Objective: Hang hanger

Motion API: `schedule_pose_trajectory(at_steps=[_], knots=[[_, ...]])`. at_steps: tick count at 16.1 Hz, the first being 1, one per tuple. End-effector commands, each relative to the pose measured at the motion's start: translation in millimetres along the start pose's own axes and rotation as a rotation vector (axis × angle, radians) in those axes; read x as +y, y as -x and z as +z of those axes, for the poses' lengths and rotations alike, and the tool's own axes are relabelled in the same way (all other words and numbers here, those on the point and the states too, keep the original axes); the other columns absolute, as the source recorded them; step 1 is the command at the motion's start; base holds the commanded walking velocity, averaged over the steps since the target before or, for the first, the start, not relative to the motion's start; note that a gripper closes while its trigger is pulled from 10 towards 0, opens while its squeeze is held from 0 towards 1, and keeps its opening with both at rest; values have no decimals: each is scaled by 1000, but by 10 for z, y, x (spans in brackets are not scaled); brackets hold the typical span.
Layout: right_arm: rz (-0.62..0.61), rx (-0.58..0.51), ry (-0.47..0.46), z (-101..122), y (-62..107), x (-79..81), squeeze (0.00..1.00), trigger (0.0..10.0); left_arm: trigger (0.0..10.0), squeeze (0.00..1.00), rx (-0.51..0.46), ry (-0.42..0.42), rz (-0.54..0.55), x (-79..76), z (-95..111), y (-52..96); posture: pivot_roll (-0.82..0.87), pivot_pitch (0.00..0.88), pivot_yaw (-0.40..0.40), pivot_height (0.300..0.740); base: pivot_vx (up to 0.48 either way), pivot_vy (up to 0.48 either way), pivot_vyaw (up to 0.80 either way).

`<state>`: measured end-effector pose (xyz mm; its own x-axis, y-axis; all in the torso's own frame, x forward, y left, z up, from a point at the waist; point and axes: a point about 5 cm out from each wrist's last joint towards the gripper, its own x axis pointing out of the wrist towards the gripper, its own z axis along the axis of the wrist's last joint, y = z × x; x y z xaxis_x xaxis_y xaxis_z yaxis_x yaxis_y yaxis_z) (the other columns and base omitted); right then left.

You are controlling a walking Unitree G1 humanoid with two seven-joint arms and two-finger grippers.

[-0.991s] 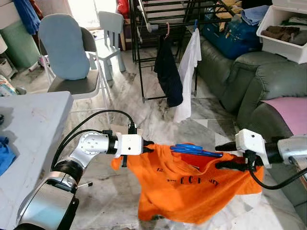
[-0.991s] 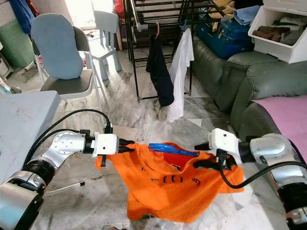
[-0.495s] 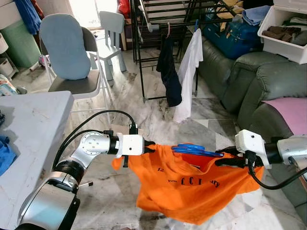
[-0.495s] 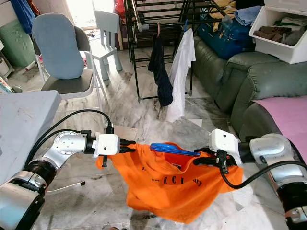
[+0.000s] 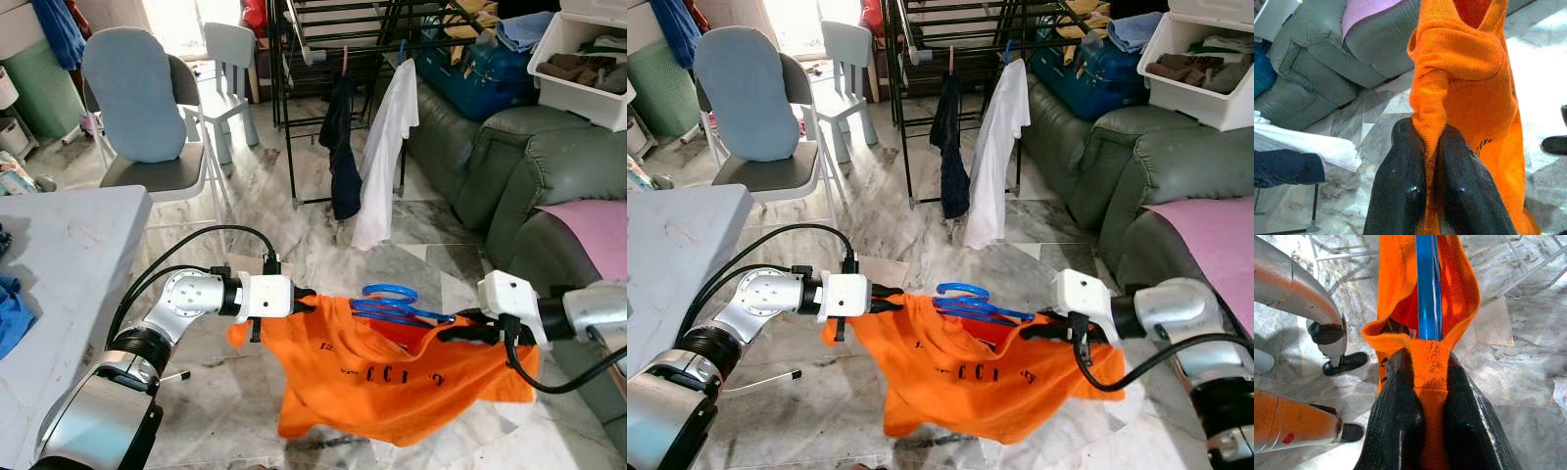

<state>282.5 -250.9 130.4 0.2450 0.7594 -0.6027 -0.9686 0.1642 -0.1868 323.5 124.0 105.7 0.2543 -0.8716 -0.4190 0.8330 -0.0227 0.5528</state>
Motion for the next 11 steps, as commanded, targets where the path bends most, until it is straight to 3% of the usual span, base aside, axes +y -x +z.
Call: schedule_pose_trajectory(at_steps=[1,2,3,4,8,11], knots=[[8,-2,12,13,-10,11,0,0,0,0,-12,-8,29,36,17,18,-222,0,34,740,0,0,0],[4,-3,10,11,-11,14,0,0,0,0,-12,-6,35,36,18,10,-223,0,33,740,0,0,0],[-4,-7,7,7,-21,20,0,0,10000,0,-15,9,50,36,15,-2,-223,0,33,740,0,0,0],[-14,-12,3,-4,-43,38,0,0,10000,1000,-21,30,62,11,4,-16,-224,0,34,740,0,0,0],[-140,6,0,-77,-121,-4,0,0,10000,1000,-48,7,104,-118,-12,-24,-208,0,29,740,0,0,0],[-288,3,-47,-113,-192,-83,0,0,10000,1000,-60,8,197,-103,-22,31,-201,0,26,740,0,0,0]])
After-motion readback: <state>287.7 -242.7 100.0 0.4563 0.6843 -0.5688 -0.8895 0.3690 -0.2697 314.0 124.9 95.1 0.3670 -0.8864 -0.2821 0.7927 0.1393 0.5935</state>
